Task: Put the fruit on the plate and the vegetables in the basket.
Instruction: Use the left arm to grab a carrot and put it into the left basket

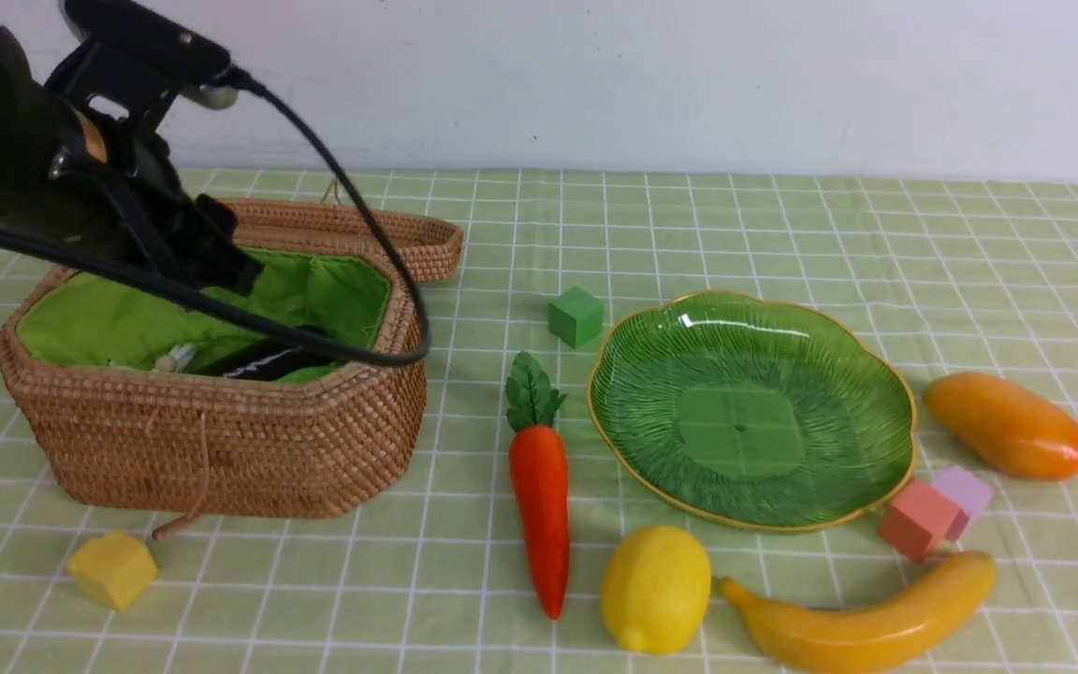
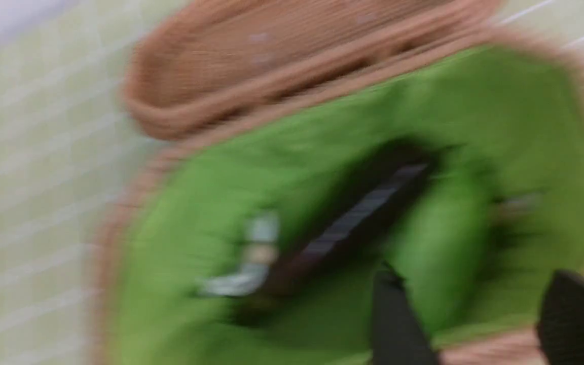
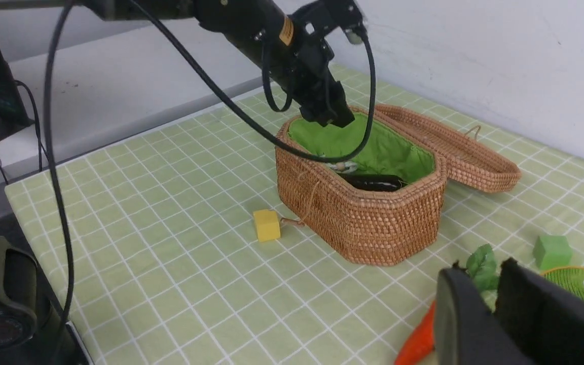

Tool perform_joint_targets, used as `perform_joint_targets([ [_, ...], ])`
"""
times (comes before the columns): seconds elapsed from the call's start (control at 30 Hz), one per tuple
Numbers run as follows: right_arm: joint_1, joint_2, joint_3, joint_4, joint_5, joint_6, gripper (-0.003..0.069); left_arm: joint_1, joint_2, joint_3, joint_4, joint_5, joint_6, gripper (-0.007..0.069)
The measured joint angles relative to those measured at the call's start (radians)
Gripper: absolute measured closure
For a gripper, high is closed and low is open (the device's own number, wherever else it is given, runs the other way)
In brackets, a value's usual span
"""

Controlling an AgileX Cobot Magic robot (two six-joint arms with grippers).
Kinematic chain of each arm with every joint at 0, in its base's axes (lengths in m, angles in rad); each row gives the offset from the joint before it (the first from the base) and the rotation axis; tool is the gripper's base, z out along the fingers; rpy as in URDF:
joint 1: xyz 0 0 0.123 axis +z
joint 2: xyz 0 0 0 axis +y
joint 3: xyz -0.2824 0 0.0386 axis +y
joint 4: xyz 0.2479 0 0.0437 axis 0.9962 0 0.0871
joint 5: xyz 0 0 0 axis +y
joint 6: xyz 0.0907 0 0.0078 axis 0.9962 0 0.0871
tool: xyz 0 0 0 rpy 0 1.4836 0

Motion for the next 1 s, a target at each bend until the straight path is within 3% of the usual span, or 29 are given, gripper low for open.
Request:
perform_joint_targets([
  [0.07, 0.0, 0.0, 0.0, -0.022, 0.0, 0.045, 0.0536, -0.069, -0.021, -0.001, -0.075, 0.081, -0.075, 0.0459],
  [0.17, 0.0, 0.0, 0.0, -0.079, 0.008, 0.133, 0.0533, -0.162, -0.022, -0.001, -0.144, 0.202, -0.154, 0.0618],
  [0.33, 0.0, 0.0, 0.0, -0.269, 0.099, 0.33, 0.0533, -0.315, 0.017, -0.001, -0.208, 0.28, -0.207, 0.0636],
  [0.5, 0.0, 0.0, 0.0, -0.438, 0.208, 0.462, 0.0531, -0.389, 0.094, -0.001, -0.245, 0.238, -0.217, 0.0544],
  [0.63, 0.0, -0.001, 0.0, -0.533, 0.228, 0.514, 0.0532, -0.406, 0.205, -0.001, -0.304, 0.191, -0.221, 0.0345],
  [0.77, 0.0, -0.011, 0.0, -0.538, 0.228, 0.514, 0.0532, -0.406, 0.274, -0.001, -0.305, 0.074, -0.239, 0.0205],
  [1.0, 0.0, -0.029, 0.0, -0.528, 0.228, 0.491, 0.0532, -0.406, 0.349, -0.002, -0.232, -0.103, -0.244, 0.0169],
])
